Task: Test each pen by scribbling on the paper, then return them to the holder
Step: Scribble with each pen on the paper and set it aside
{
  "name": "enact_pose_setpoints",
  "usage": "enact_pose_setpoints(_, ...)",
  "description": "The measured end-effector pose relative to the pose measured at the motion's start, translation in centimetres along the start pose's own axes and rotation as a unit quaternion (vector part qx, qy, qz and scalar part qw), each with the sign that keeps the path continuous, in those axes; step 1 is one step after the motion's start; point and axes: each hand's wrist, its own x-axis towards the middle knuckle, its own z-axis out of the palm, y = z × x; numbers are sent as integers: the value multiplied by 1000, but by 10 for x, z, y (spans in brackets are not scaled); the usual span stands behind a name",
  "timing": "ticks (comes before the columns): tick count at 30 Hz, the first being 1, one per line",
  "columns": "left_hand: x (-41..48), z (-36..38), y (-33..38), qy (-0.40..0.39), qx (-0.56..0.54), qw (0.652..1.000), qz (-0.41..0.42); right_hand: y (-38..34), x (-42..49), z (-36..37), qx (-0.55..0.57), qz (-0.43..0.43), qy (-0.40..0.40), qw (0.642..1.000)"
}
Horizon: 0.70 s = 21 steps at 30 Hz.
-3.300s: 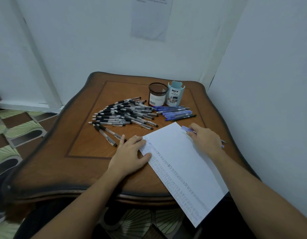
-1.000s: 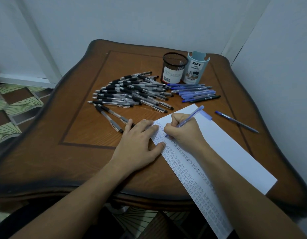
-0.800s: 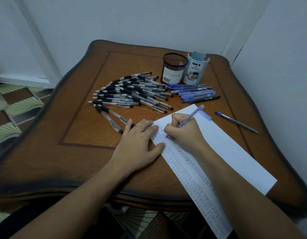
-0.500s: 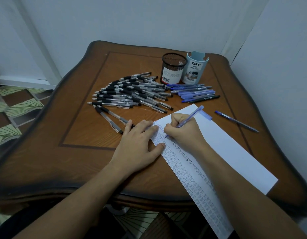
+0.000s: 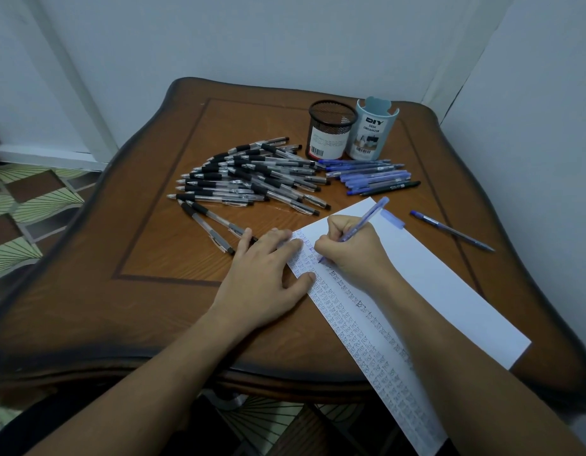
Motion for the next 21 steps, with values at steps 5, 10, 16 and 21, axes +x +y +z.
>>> enact_pose_setpoints(5,0,0,-1,3,-4,1000,0,-3,0,2,4,2,7,1000)
enact_pose_setpoints(10,0,-1,-1,-4,-6,1000,1,-15,3,-8,170,53,65,982)
enact_pose_setpoints(16,1,-4,2,-13,-4,1000,-5,-22,1,-24,138,24,70,988)
enact_pose_setpoints(21,4,-7,3,-29,-19,999,-15,-8,5,-75,-117,-34,117,986)
